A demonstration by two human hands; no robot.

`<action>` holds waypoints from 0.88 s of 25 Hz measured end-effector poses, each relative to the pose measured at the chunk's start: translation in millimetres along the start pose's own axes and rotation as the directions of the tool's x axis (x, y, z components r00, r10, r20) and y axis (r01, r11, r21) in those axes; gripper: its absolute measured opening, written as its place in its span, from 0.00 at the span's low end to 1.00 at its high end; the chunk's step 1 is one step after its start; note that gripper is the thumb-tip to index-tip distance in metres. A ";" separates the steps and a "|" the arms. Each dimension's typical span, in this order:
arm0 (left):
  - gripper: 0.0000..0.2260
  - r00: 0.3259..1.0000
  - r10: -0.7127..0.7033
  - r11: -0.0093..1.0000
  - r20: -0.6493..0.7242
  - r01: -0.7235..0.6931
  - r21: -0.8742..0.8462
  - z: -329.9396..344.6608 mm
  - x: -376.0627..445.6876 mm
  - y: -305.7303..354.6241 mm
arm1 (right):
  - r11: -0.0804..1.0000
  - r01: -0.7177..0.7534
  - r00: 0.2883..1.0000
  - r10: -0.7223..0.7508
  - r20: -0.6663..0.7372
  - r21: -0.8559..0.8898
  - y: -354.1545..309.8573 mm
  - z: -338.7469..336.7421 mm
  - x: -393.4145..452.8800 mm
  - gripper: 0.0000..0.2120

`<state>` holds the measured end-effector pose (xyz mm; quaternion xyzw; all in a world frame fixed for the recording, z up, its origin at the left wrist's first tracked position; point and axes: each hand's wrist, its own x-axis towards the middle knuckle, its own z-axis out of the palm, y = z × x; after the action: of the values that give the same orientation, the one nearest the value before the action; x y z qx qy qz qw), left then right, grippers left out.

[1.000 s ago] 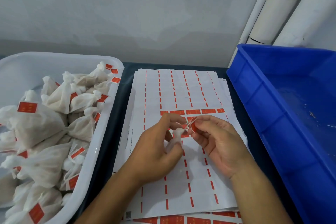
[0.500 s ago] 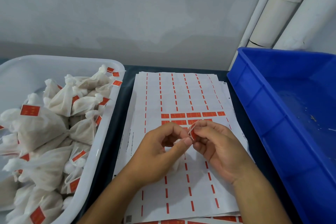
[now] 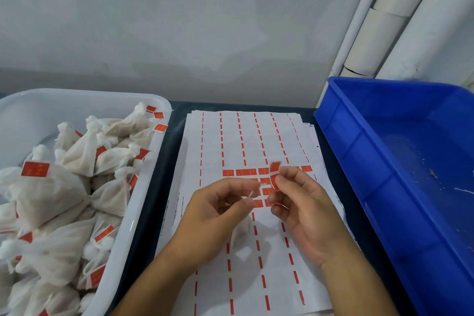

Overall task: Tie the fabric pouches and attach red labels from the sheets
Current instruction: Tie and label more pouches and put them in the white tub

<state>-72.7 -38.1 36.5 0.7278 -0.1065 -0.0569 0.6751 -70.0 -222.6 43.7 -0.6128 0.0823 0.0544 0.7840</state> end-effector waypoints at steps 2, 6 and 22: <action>0.13 1.000 -0.004 0.999 -0.029 0.003 -0.043 0.0 0.4 0.2 | 0.999 0.036 0.999 -0.036 0.001 -0.010 0.2 0.9 -0.8 0.06; 0.13 1.000 0.000 0.995 -0.022 -0.002 -0.100 -0.6 0.3 -1.1 | 0.986 0.127 0.991 -0.121 0.061 -0.109 0.9 4.0 -3.9 0.08; 0.08 1.000 0.005 0.998 -0.014 -0.006 -0.058 2.1 -0.2 -0.2 | 0.882 0.255 0.967 -0.224 0.122 -0.396 6.9 5.8 -4.1 0.14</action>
<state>-73.4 -40.1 36.1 0.7078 -0.1023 -0.0531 0.6969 -74.9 -215.2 39.3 -0.7660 -0.0358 -0.0047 0.6418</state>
